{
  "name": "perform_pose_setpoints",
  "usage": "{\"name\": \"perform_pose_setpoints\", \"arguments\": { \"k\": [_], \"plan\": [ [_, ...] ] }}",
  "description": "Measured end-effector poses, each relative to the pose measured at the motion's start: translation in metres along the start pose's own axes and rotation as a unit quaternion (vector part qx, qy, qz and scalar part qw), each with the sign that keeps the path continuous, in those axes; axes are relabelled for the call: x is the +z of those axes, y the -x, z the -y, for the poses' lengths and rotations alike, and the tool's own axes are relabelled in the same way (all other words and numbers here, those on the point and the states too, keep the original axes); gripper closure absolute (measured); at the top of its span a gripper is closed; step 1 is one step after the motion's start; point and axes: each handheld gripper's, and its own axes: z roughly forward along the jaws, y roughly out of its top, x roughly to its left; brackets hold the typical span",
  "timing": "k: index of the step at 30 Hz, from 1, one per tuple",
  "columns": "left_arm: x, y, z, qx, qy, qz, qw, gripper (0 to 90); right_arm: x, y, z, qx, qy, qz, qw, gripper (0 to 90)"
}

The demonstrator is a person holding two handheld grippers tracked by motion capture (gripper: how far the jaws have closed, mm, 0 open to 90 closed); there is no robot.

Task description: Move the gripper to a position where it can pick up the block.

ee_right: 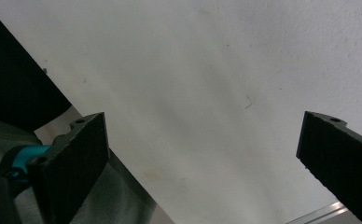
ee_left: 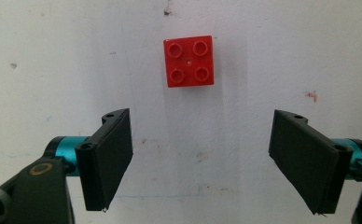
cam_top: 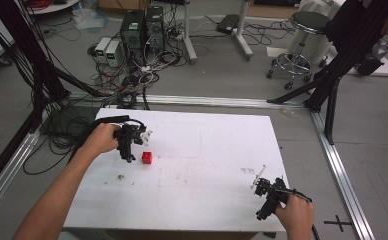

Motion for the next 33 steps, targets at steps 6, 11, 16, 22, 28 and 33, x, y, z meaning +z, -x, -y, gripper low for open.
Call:
{"name": "perform_pose_setpoints", "arguments": {
  "k": [6, 11, 16, 22, 28, 33],
  "plan": [
    [0.011, -0.005, -0.007, 0.000, -0.006, 0.008, 0.9999, 21.9, 0.000, 0.000, 0.000, -0.001, 0.000, -0.001, 1.0000, 1.6],
    [0.025, -0.010, -0.014, 0.000, -0.016, 0.022, 0.9996, 21.9, -0.001, -0.001, -0.002, -0.002, 0.001, 0.000, 1.0000, 1.6],
    [0.031, -0.012, -0.017, -0.002, -0.016, 0.027, 0.9995, 21.9, 0.001, -0.002, -0.004, -0.006, -0.003, -0.002, 1.0000, 1.6],
    [0.039, -0.015, -0.021, -0.008, -0.019, 0.032, 0.9993, 21.9, 0.001, -0.001, -0.004, -0.006, -0.003, -0.002, 1.0000, 1.6],
    [0.051, -0.015, -0.028, -0.003, -0.027, 0.038, 0.9989, 22.0, 0.001, -0.001, -0.003, -0.006, -0.002, -0.002, 1.0000, 1.6],
    [0.058, -0.015, -0.029, -0.005, -0.033, 0.047, 0.9983, 22.2, 0.000, -0.001, -0.002, -0.002, 0.000, -0.002, 1.0000, 1.6]
  ]
}}
